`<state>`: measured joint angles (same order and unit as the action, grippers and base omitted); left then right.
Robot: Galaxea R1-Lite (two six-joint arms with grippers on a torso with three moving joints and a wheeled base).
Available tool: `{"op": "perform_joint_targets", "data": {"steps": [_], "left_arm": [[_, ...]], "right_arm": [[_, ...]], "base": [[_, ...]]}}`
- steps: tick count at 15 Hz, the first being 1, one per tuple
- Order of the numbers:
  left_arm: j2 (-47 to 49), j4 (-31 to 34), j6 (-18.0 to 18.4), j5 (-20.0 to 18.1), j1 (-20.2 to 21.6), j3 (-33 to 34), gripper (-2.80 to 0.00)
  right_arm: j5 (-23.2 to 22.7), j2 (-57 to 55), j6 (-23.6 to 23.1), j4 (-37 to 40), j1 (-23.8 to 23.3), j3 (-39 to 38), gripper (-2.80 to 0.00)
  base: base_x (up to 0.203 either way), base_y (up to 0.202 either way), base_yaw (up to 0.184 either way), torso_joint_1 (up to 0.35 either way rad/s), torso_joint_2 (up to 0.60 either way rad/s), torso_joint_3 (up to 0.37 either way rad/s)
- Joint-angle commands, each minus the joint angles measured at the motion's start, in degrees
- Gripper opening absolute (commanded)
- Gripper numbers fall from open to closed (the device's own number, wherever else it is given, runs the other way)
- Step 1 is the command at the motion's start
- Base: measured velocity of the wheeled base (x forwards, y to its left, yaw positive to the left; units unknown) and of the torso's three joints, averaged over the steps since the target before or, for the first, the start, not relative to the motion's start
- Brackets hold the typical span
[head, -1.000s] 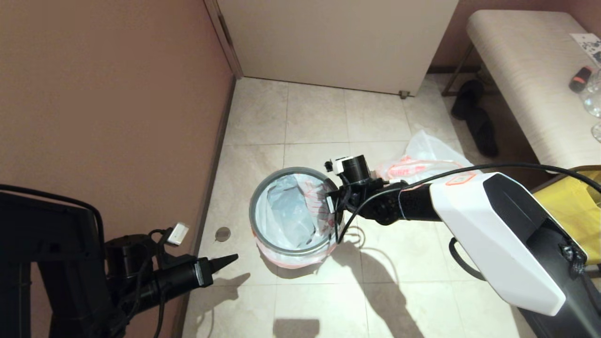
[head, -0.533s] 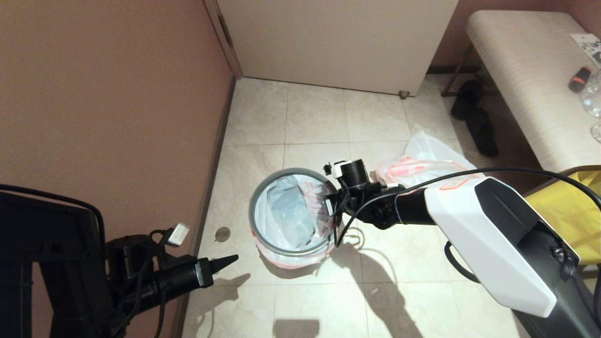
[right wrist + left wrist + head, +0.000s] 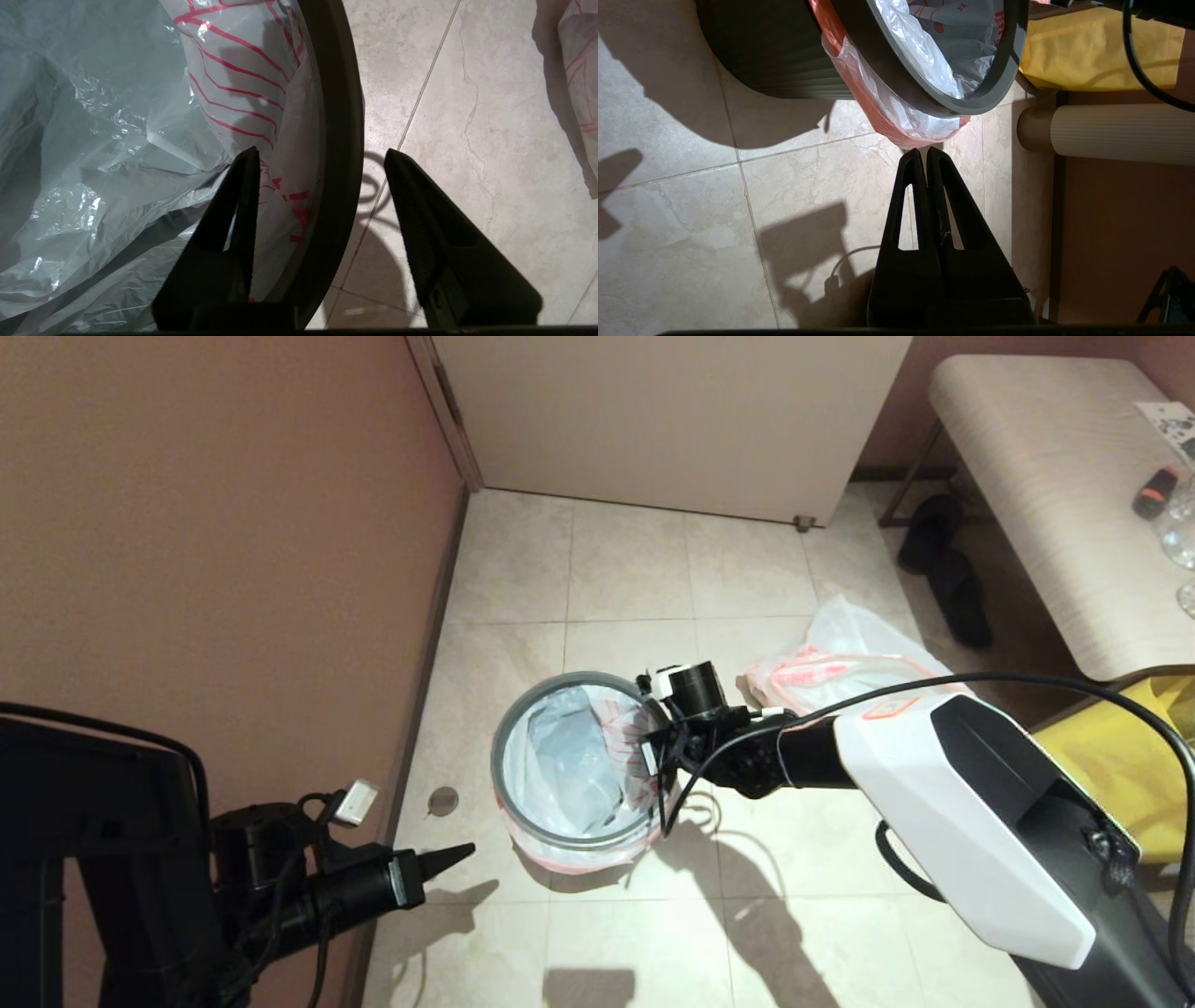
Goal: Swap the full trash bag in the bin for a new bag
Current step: Place the trash can ring on the trash can
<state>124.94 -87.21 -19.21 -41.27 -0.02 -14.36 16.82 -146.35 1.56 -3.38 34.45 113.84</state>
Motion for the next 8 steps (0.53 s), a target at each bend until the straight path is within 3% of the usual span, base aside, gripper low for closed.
{"op": "perform_joint_targets", "data": {"steps": [1, 6, 7, 8], "left_arm": [[-0.14, -2.74, -0.13, -0.22, 0.02, -0.05, -2.8], [-0.36, -2.74, -0.13, -0.22, 0.29, -0.05, -2.8], [-0.74, -2.74, -0.13, -0.27, 0.32, 0.12, -2.8], [-1.05, -2.74, -0.13, -0.57, 0.38, 0.33, -2.8]], "right_arm": [[0.18, 1.53, 0.02, 0.09, 0.39, -0.02, 0.0], [1.58, 5.08, 1.29, 1.39, 0.62, -2.55, 0.0], [1.86, 6.36, 2.36, 1.41, 0.92, -3.81, -2.8], [1.9, 8.08, 3.57, 1.4, 1.39, -5.48, -2.8]], "base": [[0.0, 0.0, 0.0, 0.0, 0.0, 0.0], [0.0, 0.0, 0.0, 0.0, 0.0, 0.0], [0.0, 0.0, 0.0, 0.0, 0.0, 0.0], [0.0, 0.0, 0.0, 0.0, 0.0, 0.0]]}}
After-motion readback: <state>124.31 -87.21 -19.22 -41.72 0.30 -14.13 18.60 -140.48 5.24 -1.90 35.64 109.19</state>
